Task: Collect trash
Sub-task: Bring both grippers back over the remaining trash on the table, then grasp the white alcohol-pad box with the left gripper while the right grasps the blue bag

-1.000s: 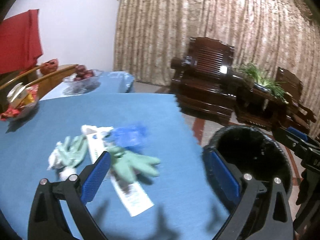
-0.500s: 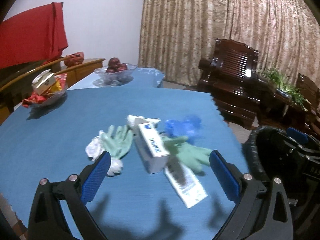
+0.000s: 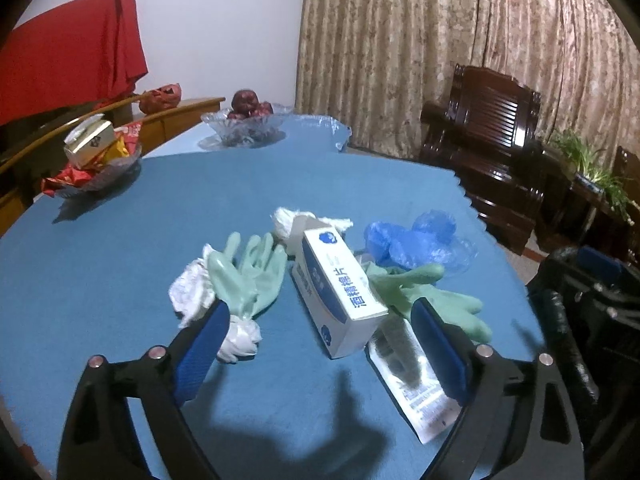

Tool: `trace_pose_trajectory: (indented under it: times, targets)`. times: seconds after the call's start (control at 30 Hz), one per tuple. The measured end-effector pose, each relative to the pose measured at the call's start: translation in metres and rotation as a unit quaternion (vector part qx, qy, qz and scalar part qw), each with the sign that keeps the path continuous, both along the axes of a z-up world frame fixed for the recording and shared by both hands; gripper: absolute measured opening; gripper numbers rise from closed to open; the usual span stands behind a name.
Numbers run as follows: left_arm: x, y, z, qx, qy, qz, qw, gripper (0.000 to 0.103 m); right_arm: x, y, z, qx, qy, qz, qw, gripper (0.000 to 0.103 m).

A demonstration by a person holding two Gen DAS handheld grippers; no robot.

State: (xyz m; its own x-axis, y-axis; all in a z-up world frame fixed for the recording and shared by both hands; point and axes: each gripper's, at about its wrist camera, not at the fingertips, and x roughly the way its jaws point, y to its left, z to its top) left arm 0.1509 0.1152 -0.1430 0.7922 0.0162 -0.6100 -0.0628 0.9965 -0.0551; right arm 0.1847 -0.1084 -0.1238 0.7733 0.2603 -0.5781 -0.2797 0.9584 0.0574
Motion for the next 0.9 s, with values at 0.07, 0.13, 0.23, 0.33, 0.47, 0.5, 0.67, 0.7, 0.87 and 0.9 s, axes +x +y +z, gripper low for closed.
trace_pose_trajectory:
  times: [0.07, 0.13, 0.23, 0.33, 0.47, 0.5, 0.67, 0.7, 0.87, 0.9]
  targets:
    - [0.008, -0.002, -0.009, 0.005, 0.008, 0.001, 1.0, 0.089, 0.007, 0.001, -0.004, 0.0, 0.003, -0.001, 1.0, 0.098]
    - [0.019, -0.004, -0.019, 0.008, 0.021, 0.0, 0.9998, 0.088, 0.014, 0.002, -0.009, 0.0, 0.007, -0.001, 1.0, 0.098]
    - [0.03, -0.004, -0.031, 0.01, 0.034, 0.002, 0.9994, 0.088, 0.019, 0.003, -0.013, 0.001, 0.012, 0.001, 1.0, 0.098]
    - [0.037, -0.001, -0.039, 0.006, 0.043, 0.011, 0.999, 0.087, 0.023, 0.007, -0.018, -0.001, 0.014, 0.006, 1.0, 0.098]
    - [0.04, 0.008, -0.046, 0.007, 0.054, 0.024, 0.9982, 0.087, 0.027, 0.01, -0.024, 0.001, 0.022, 0.01, 1.0, 0.098]
    - [0.039, 0.011, -0.046, 0.004, 0.054, 0.026, 0.9982, 0.087, 0.028, 0.008, -0.026, 0.001, 0.023, 0.011, 1.0, 0.098]
    - [0.037, 0.019, -0.043, -0.011, 0.052, 0.021, 0.9984, 0.078, 0.031, 0.012, -0.03, -0.001, 0.025, 0.016, 1.0, 0.098]
    - [0.039, 0.017, -0.043, -0.013, 0.054, 0.016, 0.9983, 0.076, 0.031, 0.012, -0.031, -0.001, 0.026, 0.017, 1.0, 0.098]
    - [0.052, 0.008, -0.047, -0.018, 0.063, -0.003, 0.9978, 0.061, 0.034, 0.012, -0.029, -0.003, 0.025, 0.015, 1.0, 0.098]
    - [0.054, 0.007, -0.046, -0.018, 0.062, -0.003, 0.9979, 0.061, 0.035, 0.012, -0.029, -0.004, 0.025, 0.015, 1.0, 0.098]
